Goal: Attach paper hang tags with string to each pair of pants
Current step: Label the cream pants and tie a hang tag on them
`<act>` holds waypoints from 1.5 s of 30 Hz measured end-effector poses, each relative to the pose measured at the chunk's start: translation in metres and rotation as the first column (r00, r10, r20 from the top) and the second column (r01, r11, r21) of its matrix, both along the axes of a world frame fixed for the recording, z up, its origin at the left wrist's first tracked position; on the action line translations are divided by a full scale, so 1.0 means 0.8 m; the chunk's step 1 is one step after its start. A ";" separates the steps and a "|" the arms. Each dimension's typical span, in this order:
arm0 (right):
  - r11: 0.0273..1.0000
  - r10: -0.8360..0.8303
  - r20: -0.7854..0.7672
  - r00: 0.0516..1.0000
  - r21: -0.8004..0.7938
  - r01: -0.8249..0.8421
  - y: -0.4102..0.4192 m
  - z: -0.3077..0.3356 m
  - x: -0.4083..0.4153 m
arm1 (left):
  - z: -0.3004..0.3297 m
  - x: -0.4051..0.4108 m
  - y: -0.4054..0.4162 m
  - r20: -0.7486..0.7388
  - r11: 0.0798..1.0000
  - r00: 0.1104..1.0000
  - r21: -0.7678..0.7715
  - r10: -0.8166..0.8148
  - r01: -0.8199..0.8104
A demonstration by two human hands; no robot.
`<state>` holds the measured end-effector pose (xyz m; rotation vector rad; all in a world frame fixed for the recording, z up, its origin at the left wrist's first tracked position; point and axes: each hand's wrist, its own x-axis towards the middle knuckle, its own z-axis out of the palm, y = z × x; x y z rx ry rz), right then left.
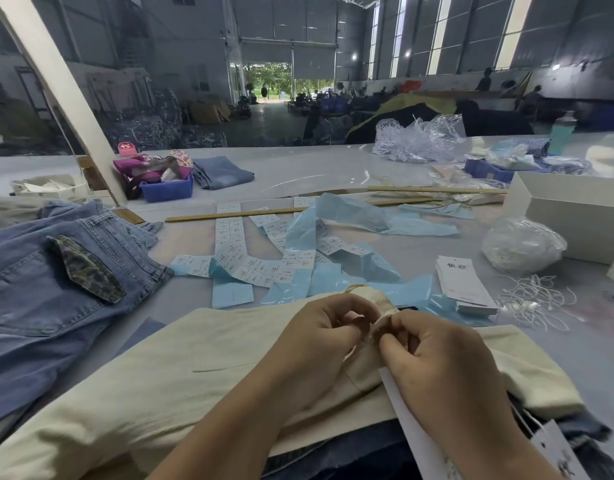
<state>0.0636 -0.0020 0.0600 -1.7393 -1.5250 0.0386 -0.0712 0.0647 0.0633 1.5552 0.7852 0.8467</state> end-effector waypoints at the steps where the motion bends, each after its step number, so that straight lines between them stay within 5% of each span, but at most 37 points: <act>1: 1.000 0.007 0.015 1.000 0.004 -0.007 -0.001 0.001 0.001 | -0.001 0.001 0.000 -0.028 1.000 1.000 0.024 0.008 -0.007; 14: 0.999 -0.004 0.050 0.999 -0.047 0.006 -0.002 0.005 0.004 | -0.008 -0.001 -0.002 -0.198 0.972 0.973 0.224 0.116 -0.071; 26: 0.996 0.011 0.081 0.997 -0.086 -0.004 -0.006 0.015 0.008 | -0.003 -0.006 0.002 -0.170 0.990 0.985 0.134 -0.026 0.050; 45: 0.989 0.004 0.120 0.993 -0.150 0.014 -0.001 0.023 0.011 | -0.008 -0.003 0.008 -0.255 0.981 0.967 0.181 -0.026 0.074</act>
